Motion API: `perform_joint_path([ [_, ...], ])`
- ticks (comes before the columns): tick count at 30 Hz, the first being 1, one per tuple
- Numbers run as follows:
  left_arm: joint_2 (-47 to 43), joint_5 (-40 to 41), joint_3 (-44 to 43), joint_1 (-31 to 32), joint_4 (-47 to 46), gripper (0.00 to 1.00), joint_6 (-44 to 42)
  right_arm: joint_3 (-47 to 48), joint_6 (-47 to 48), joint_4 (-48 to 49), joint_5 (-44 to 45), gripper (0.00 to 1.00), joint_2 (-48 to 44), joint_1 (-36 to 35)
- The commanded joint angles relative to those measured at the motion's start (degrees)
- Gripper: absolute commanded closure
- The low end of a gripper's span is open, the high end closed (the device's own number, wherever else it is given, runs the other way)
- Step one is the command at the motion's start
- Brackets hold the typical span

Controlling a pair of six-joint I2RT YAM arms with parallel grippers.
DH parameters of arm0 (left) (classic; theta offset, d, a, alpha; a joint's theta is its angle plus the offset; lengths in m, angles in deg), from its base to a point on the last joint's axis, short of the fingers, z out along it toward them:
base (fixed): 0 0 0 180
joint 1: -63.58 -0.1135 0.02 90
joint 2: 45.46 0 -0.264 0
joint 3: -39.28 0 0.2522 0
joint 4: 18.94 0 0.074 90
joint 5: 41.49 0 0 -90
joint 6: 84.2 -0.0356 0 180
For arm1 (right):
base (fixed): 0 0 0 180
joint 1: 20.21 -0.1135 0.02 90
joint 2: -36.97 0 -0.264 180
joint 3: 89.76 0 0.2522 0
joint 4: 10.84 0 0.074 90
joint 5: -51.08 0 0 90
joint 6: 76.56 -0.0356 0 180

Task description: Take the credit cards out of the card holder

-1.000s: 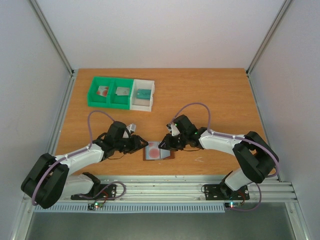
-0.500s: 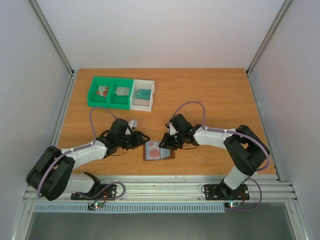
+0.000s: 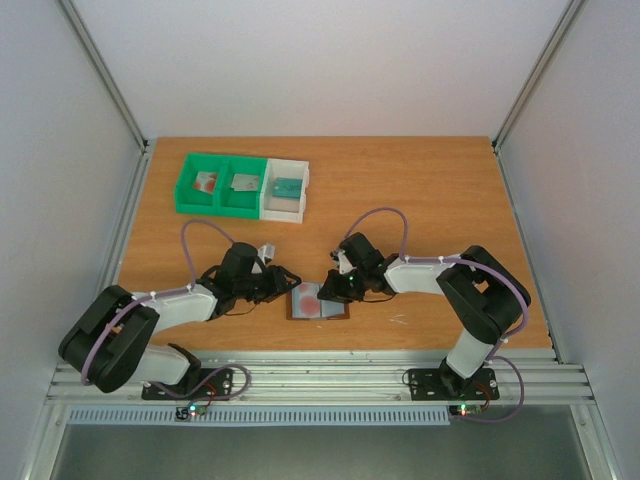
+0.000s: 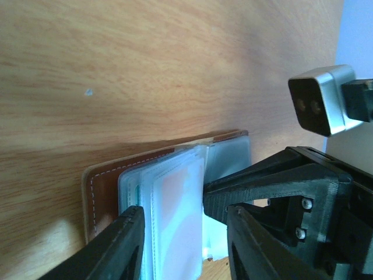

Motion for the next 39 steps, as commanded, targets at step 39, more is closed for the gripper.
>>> perform_joint_path([
  [39, -6.7, 1.66, -0.5, 3.21, 5.44, 0.5, -2.59, -8.22, -5.74, 5.39, 3.53, 0.93, -6.11, -0.07],
])
